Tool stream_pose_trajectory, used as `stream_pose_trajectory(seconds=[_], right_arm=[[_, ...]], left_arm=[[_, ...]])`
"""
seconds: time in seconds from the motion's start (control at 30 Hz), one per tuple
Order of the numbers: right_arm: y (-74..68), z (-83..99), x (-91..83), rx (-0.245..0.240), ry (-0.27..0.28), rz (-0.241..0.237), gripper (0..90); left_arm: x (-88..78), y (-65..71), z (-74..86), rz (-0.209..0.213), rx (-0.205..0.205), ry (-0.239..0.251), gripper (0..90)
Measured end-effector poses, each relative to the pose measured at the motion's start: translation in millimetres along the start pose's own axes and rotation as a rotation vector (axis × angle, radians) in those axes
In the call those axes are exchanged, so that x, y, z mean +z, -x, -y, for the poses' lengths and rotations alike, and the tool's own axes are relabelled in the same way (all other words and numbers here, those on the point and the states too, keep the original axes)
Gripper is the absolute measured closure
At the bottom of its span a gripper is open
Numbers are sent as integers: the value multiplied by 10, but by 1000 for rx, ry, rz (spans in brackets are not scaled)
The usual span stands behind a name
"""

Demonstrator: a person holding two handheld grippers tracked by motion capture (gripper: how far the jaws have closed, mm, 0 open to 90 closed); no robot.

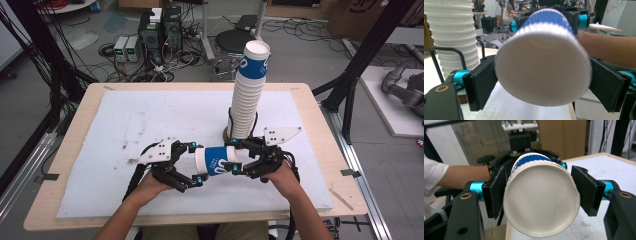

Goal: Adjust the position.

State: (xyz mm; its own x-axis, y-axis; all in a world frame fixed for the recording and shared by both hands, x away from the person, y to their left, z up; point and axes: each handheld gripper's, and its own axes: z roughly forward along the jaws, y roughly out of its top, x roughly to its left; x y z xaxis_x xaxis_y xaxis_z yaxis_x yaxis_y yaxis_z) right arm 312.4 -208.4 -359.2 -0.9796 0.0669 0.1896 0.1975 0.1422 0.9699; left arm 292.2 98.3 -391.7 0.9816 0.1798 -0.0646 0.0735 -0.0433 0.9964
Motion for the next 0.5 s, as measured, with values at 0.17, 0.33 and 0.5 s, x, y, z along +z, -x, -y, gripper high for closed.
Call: stream_pose_trajectory(seconds=[0.17,0.33,0.5], right_arm=[[16,31,-11,18,11,-8,320],[17,48,-16,22,1,-15,324],[14,49,-18,24,-10,-19,322]], left_arm=[[-15,-9,-7,12,-15,4,182],[-34,6,-24,11,10,2,226],[-48,20,-55,9,30,-16,252]])
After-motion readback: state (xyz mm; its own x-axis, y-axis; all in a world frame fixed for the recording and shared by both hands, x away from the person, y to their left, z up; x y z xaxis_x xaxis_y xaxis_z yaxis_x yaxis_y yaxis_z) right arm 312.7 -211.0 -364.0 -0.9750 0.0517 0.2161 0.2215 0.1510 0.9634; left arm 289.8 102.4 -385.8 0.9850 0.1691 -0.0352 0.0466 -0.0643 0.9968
